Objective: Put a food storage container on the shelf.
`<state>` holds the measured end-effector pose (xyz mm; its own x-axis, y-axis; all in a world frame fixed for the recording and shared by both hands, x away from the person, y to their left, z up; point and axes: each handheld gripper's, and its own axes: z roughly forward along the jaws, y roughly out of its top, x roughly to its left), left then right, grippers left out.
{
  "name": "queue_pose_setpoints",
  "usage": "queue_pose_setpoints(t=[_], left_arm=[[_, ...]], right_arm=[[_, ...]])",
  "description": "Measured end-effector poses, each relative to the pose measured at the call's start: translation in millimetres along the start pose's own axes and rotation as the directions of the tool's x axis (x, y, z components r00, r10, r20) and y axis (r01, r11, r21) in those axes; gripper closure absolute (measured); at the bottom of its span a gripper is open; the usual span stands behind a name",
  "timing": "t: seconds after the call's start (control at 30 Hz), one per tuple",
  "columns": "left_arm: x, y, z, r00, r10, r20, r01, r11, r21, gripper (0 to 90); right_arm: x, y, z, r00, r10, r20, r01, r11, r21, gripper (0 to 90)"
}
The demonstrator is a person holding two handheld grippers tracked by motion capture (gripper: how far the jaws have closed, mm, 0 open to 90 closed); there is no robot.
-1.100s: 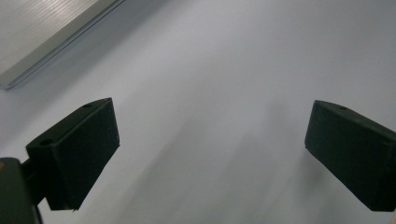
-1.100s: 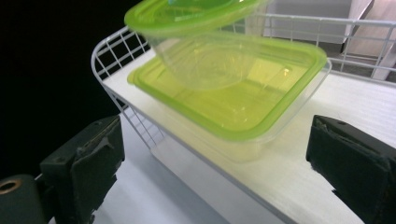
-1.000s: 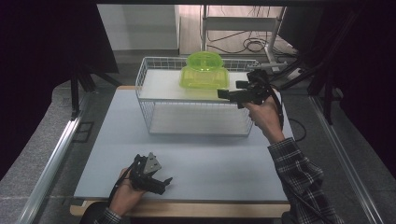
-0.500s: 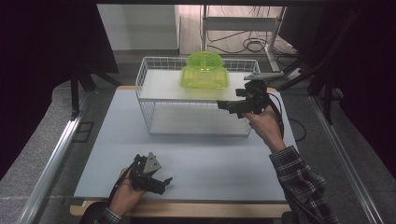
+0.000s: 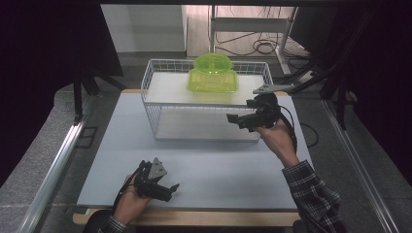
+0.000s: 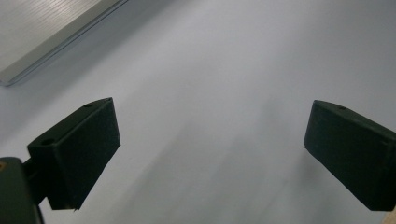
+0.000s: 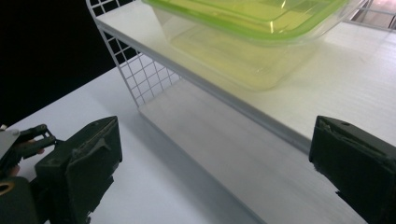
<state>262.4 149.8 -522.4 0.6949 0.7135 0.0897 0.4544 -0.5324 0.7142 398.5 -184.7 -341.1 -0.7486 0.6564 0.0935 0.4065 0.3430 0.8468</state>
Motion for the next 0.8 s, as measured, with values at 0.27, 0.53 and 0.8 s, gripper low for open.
queue_pose_setpoints(t=[0.27, 0.53, 0.8], left_arm=[[2.6, 0.1, -1.8, 0.9987, -0.041, 0.03, 0.041, 0.999, -0.017, 3.9], [3.2, -0.4, -1.6, 0.9983, -0.044, 0.038, 0.045, 0.9988, -0.022, 3.8], [2.3, -0.6, -1.0, 0.9988, -0.036, 0.032, 0.037, 0.9991, -0.018, 3.7]], right_arm=[[6.4, -12.9, 1.8, 0.9997, -0.026, 0.003, 0.026, 1.0, 0.014, 2.7], [9.6, -27.1, 5.0, 0.9988, -0.044, 0.021, 0.043, 0.999, 0.021, 2.7], [12.5, -42.1, 10.9, 0.9976, -0.063, 0.03, 0.062, 0.997, 0.042, 2.7]])
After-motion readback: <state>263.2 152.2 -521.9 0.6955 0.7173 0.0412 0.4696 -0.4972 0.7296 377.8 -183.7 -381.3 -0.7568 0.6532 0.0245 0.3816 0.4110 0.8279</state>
